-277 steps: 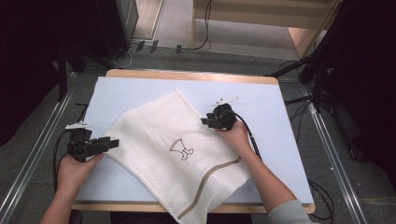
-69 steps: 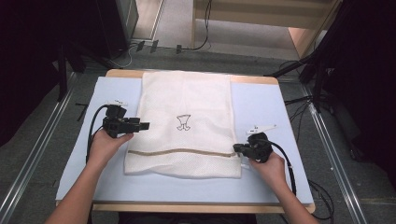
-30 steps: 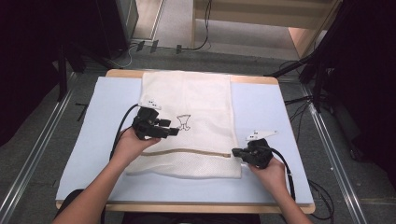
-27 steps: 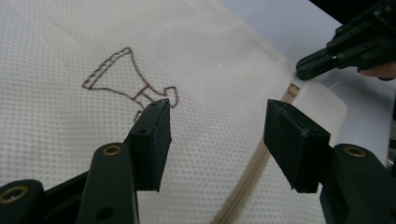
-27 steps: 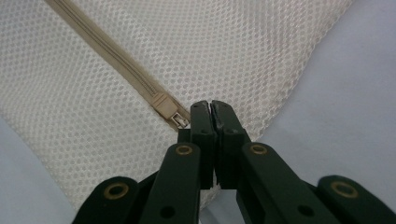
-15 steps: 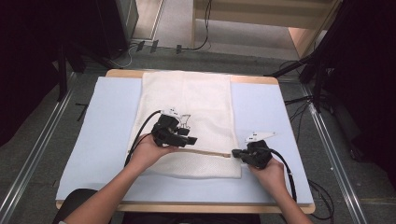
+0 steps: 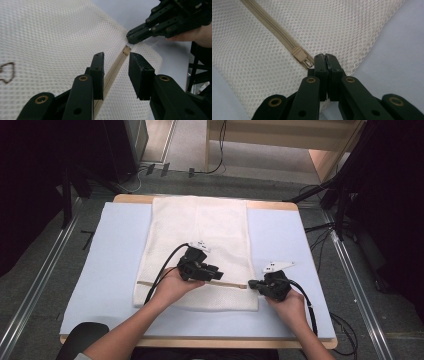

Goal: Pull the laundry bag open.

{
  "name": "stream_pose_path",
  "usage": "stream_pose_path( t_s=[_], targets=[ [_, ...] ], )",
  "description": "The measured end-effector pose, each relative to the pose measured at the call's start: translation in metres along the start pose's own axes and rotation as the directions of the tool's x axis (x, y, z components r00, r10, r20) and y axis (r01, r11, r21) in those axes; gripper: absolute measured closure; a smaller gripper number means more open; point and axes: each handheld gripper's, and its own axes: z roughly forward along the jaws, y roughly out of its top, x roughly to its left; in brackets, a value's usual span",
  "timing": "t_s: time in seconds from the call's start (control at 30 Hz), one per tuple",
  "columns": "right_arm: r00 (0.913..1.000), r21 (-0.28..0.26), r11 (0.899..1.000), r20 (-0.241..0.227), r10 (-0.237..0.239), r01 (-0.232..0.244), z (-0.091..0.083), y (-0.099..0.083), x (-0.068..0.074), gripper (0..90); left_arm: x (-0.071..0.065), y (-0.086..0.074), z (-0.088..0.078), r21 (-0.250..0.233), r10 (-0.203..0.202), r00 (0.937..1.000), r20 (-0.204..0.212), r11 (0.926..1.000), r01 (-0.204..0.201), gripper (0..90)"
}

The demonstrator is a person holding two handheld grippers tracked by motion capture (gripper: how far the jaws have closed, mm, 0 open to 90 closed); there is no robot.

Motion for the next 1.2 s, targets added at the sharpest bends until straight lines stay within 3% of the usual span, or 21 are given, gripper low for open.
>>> stream_pose_path(
  t_s=[0.03, 0.17, 0.4, 0.53, 0.6, 0.73, 0.83, 0.97, 1.2],
  targets=[
    [1.0, -0.001, 1.0, 0.0, -0.002, 0.002, 0.0, 0.0, 0.0, 90.0, -0.003, 0.0, 0.007, 0.025, 0.011, 0.9999, -0.001, 0.9996, -0.011, 69.3],
    [0.9996, -0.016, 1.0, -0.002, -0.027, 0.027, 0.0, -0.001, -0.001, 90.0, -0.01, 0.0, 0.02, 0.03, 0.013, 0.9999, 0.005, 0.9995, -0.013, 72.1],
    [0.9998, -0.015, 1.0, -0.002, -0.022, 0.022, 0.0, -0.002, -0.001, 90.0, -0.018, 0.003, 0.039, 0.053, 0.014, 0.9996, 0.023, 0.9985, -0.016, 72.1],
    [0.9998, -0.015, 1.0, -0.002, -0.021, 0.021, 0.0, -0.002, -0.001, 90.0, -0.019, 0.004, 0.049, 0.067, 0.016, 0.9995, 0.026, 0.9976, -0.018, 72.7],
    [0.9998, -0.014, 1.0, 0.0, -0.022, 0.022, 0.0, -0.002, 0.0, 90.0, -0.019, 0.004, 0.058, 0.079, -0.004, 0.9993, 0.037, 0.9969, 0.001, 73.0],
    [0.9998, -0.012, 1.0, 0.0, -0.02, 0.02, 0.0, -0.002, 0.0, 90.0, -0.018, 0.003, 0.067, 0.098, -0.001, 0.9998, 0.017, 0.9952, -0.001, 73.3],
    [0.9996, -0.014, 1.0, 0.001, -0.027, 0.027, 0.0, -0.002, 0.0, 89.9, -0.017, 0.002, 0.073, 0.091, -0.023, 0.9994, 0.026, 0.9956, 0.021, 74.7],
    [0.9995, -0.015, 0.999, 0.002, -0.03, 0.031, 0.0, -0.002, 0.0, 89.9, -0.02, 0.002, 0.079, 0.092, -0.004, 0.9997, 0.024, 0.9957, 0.002, 75.3],
    [0.9995, -0.014, 0.999, 0.002, -0.031, 0.031, 0.0, -0.002, 0.0, 89.9, -0.021, 0.005, 0.087, 0.081, -0.027, 0.9987, 0.044, 0.9965, 0.023, 78.0]
  ],
)
